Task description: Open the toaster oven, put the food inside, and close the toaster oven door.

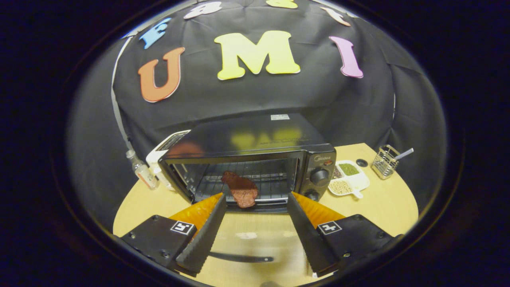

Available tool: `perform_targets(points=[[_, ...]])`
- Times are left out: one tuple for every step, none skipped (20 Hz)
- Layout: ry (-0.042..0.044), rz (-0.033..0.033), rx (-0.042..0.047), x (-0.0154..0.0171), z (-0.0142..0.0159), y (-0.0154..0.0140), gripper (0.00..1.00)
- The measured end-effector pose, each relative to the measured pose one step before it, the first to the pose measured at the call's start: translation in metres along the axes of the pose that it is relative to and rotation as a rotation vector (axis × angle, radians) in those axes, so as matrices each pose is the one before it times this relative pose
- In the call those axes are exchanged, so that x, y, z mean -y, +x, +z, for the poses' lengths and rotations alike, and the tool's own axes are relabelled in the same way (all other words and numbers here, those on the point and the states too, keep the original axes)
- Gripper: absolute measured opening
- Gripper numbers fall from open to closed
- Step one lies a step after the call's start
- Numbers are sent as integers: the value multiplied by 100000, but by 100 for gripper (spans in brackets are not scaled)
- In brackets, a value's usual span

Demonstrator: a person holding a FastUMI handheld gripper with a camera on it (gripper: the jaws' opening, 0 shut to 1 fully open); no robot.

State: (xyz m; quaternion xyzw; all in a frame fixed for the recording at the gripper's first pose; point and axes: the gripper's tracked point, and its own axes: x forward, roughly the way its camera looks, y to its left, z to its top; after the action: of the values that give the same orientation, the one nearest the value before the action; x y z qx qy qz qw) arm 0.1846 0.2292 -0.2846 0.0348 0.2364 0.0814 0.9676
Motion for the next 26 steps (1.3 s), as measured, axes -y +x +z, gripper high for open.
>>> perform_targets(points=[[-772, 970, -1122, 16, -769, -862, 98], [-548, 1378, -1549, -234, -918, -722, 98], [-987, 407, -2069, 5, -1158, -671, 98], [-914, 919, -1839, -148, -1239, -825, 98], [-654, 828, -1864, -205, -1360, -725, 98], [-638, 850, -1499, -194, -1198, -532, 98], [-1227, -85, -1843, 44, -1377, -425, 98], [-987, -81, -1561, 30, -1231, -454, 98], [-553, 204, -1736, -111, -1233, -255, 98], [-919, 108, -1110, -135, -1047, -155, 98], [-1002, -306, -1051, 29, -1001, -114, 98], [-631, -14, -1027, -50, -858, -79, 98], [-120, 104, -1250, -103, -1039, 117, 98], [16, 58, -1192, -80, -886, 91, 98], [34, -55, -1115, -23, -826, 236, 98], [-171, -226, -1254, 1, -721, 180, 98], [-422, 36, -815, -37, -743, 254, 98], [-653, -394, -1049, -22, -580, 363, 98], [-554, 85, -944, -101, -556, 408, 98], [-307, -103, -1031, -7, -498, 482, 98], [170, 400, -691, -125, -205, 592, 98], [327, 442, -361, -181, -128, 599, 98], [-12, 418, -212, -136, 78, 574, 98], [-492, 227, -94, -107, 119, 611, 98], [-460, 469, -188, -115, 102, 610, 98], [-504, 571, -666, -76, 35, 588, 98]])
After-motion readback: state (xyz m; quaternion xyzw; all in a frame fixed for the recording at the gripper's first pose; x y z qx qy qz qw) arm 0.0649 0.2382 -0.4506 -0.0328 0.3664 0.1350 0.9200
